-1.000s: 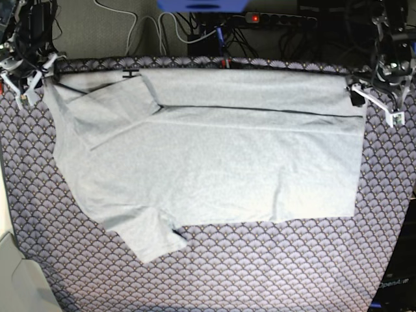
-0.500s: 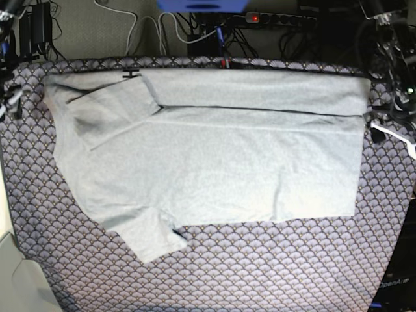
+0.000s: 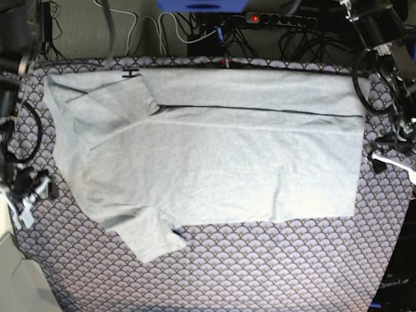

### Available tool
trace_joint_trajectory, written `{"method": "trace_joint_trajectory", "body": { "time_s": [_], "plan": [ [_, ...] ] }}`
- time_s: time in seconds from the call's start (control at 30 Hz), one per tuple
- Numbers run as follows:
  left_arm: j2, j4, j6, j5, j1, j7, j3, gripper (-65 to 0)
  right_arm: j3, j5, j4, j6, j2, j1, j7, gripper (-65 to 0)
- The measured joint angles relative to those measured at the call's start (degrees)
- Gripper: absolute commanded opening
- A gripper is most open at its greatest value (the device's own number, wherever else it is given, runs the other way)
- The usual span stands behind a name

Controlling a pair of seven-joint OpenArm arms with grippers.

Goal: Fold the T-shirt properly
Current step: 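Release the edge and move both grippers to the shirt's opposite edge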

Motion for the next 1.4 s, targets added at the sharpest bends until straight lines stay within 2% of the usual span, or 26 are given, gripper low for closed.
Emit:
{"method": "trace_joint_trajectory", "body": {
  "time_s": [0.07, 0.17, 0.23, 0.4, 0.47, 0.6, 0.67, 0.73, 0.8, 1.0, 1.4],
  "plan": [
    [-0.02, -0.17, 0.22, 0.15, -0.28, 0.7, -0.2, -9.6, -3.74, -3.15, -8.15, -0.37, -0.5, 5.18, 3.32, -34.3],
    [0.02, 0.55, 0.17, 0.17, -0.15, 0.63, -0.2, -9.6, -4.98, -8.15, -14.64, -0.59, -3.48, 9.6, 7.78, -34.3],
    [0.07, 0.55, -0.02, 0.0, -0.15, 0.72, -0.13, -9.6, -4.98, -10.8, -15.72, -0.57, -5.2, 10.58, 10.34, -34.3],
    [-0.15, 0.55, 0.0, 0.04, 0.04, 0.83, -0.17, -9.6, -4.92, -13.66, -15.76, -0.55, -8.11, 10.64, 11.47, -34.1],
    [-0.13, 0.55, 0.0, 0.04, 0.04, 0.85, -0.26, -9.6, -5.01, -13.49, -15.87, -2.73, -8.83, 10.32, 14.29, -34.1],
    [-0.11, 0.55, 0.0, 0.04, 0.04, 0.85, -0.24, -9.6, -4.92, -13.64, -15.87, -4.76, -8.28, 10.08, 15.3, -34.1],
    [-0.11, 0.55, 0.0, 0.04, 0.04, 0.85, -0.26, -9.6, -4.85, -13.62, -15.89, -9.7, -8.17, 9.68, 15.89, -34.1],
    [-0.11, 0.55, 0.0, 0.04, 0.04, 0.85, -0.26, -9.6, -4.81, -13.64, -15.96, -13.0, -8.0, 9.29, 17.86, -34.1],
    [-0.11, 0.55, 0.0, 0.04, 0.02, 0.83, -0.26, -9.6, -4.81, -13.14, -15.87, -13.05, -7.63, 8.35, 19.17, -34.2],
    [1.01, 0.17, -0.02, 0.02, -0.13, 0.63, -0.2, -9.6, -4.81, -13.2, -16.02, -13.03, -7.69, 5.33, 18.53, -34.2],
    [1.81, 0.11, 0.02, 0.04, -1.2, 0.68, -0.2, -9.5, -4.76, -13.0, -15.85, -13.07, -8.17, 4.11, 19.47, -34.1]
  ]
}}
